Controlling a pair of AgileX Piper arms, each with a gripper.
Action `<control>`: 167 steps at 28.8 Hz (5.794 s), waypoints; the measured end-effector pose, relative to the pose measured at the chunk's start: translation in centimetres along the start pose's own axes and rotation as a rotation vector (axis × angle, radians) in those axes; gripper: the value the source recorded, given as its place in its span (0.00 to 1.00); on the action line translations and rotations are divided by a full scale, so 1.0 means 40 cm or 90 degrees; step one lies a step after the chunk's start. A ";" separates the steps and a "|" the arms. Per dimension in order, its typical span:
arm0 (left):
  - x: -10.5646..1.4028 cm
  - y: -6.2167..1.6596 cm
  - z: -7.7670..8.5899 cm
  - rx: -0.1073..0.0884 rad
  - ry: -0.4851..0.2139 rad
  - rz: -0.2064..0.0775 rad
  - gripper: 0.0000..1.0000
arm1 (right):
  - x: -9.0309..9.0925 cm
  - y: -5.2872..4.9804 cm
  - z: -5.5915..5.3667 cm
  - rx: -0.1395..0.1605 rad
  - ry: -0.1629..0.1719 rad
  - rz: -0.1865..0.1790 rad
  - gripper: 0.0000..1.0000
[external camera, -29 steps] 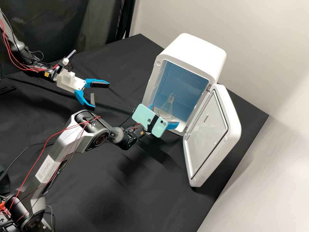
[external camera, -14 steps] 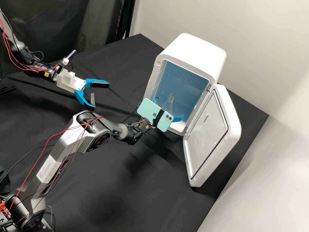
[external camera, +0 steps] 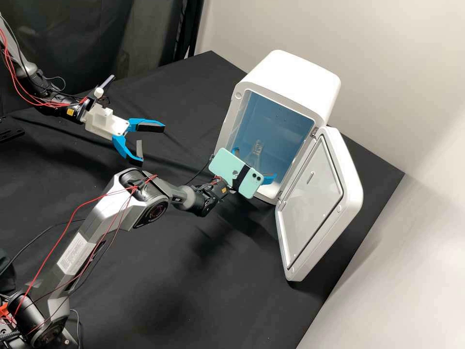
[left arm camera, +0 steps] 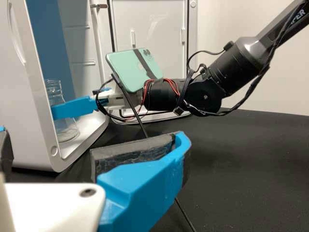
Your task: Take the flask out of the incubator
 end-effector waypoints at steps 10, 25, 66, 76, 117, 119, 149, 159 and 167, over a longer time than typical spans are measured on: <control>0.000 0.000 0.000 0.000 0.000 0.000 1.00 | 0.016 0.002 -0.013 0.026 0.027 -0.009 1.00; 0.000 0.000 0.000 0.000 0.000 0.000 1.00 | 0.045 -0.011 -0.010 0.073 0.043 -0.031 1.00; -0.003 0.009 0.003 0.002 -0.002 0.008 1.00 | 0.078 -0.031 0.037 0.060 0.050 -0.052 1.00; -0.003 0.007 0.002 0.003 0.003 -0.003 1.00 | 0.090 -0.011 0.048 0.061 0.056 -0.042 1.00; -0.003 0.006 0.001 0.005 0.004 -0.004 1.00 | 0.105 0.011 0.068 0.060 0.054 -0.025 0.00; -0.003 0.006 0.001 0.005 0.004 -0.004 1.00 | 0.105 0.011 0.068 0.064 0.054 -0.025 0.00; -0.004 0.011 0.008 0.008 -0.002 0.000 1.00 | 0.106 0.007 0.070 0.079 0.063 -0.022 0.00; -0.004 0.011 0.011 0.008 -0.004 -0.001 1.00 | 0.107 0.001 0.073 0.081 0.072 -0.020 0.00; -0.003 0.010 0.015 0.008 -0.007 -0.002 1.00 | 0.107 0.001 0.073 0.081 0.072 -0.020 0.00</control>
